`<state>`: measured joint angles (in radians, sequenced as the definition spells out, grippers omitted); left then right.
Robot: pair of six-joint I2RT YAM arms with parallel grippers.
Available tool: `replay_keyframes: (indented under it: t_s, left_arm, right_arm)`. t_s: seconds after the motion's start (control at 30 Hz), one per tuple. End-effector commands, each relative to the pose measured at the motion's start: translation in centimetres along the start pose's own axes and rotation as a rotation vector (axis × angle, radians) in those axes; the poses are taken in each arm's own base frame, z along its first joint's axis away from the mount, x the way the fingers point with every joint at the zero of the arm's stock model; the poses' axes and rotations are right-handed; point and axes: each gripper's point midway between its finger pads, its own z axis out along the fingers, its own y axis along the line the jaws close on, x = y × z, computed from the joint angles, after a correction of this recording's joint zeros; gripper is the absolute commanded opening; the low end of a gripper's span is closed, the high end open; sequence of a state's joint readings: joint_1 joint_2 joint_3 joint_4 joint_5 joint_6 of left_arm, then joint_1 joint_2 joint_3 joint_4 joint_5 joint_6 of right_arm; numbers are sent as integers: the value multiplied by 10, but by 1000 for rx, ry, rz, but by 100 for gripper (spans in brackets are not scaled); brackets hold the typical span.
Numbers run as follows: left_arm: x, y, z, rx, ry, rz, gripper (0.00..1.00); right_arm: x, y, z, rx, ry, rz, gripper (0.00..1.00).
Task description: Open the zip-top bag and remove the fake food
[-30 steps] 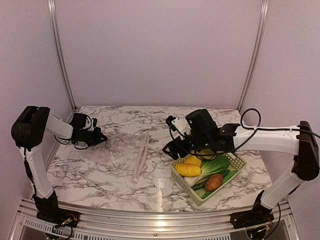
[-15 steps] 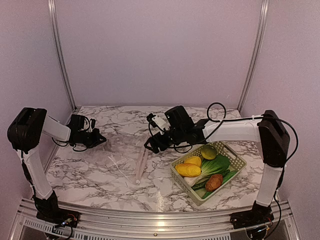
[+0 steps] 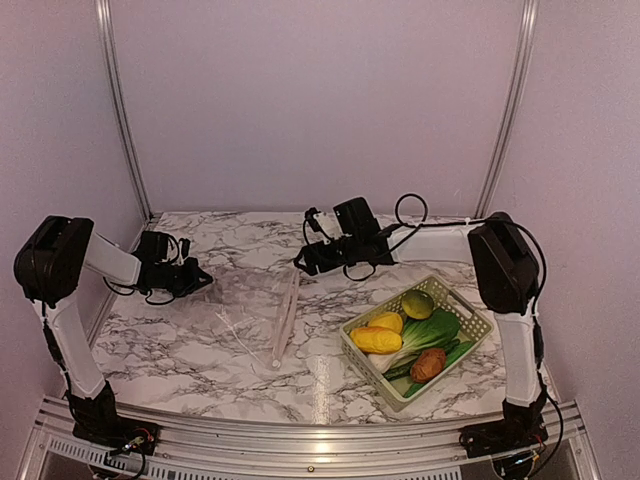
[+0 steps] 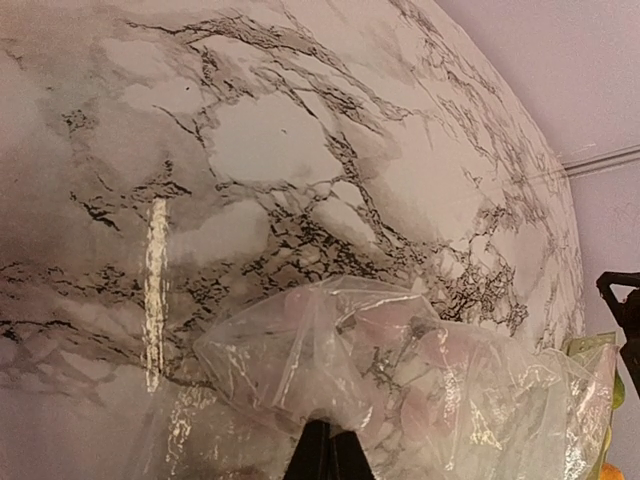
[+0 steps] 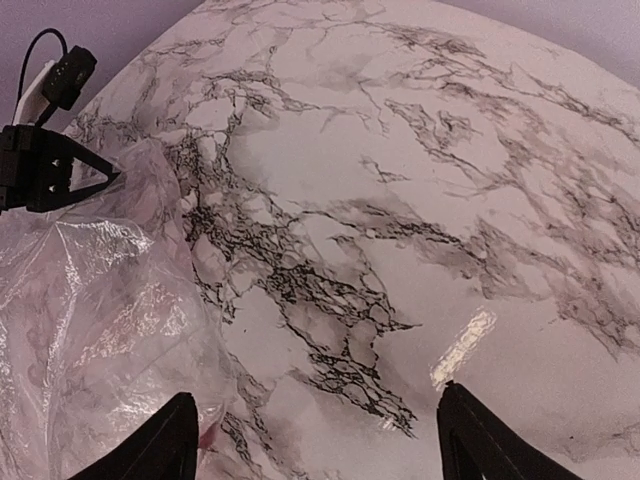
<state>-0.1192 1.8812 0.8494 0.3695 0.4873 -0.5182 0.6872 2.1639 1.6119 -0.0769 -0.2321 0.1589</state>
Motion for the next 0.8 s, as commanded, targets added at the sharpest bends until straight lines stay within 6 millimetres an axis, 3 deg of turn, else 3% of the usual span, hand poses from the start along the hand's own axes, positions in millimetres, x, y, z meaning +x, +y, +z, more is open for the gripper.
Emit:
replay_keyframes:
  t_s: [0.0, 0.13, 0.27, 0.37, 0.47, 0.77]
  left_arm:
    - [-8, -3, -6, 5, -39, 5, 0]
    - [-6, -1, -5, 0, -37, -3, 0]
    - [-7, 1, -5, -11, -42, -9, 0]
    - [-9, 1, -6, -13, -48, -8, 0]
    - [-15, 10, -12, -43, -63, -18, 0]
    - [-33, 36, -33, -115, -144, -79, 0]
  right_arm:
    - [-1, 28, 15, -157, 0, 38, 78]
    - [7, 35, 24, -213, 13, 52, 73]
    - [13, 36, 32, -239, 33, 53, 54]
    - [13, 39, 33, -262, 29, 49, 27]
    - [11, 30, 31, -229, 24, 48, 0]
    - [5, -25, 18, -13, -15, 28, 0]
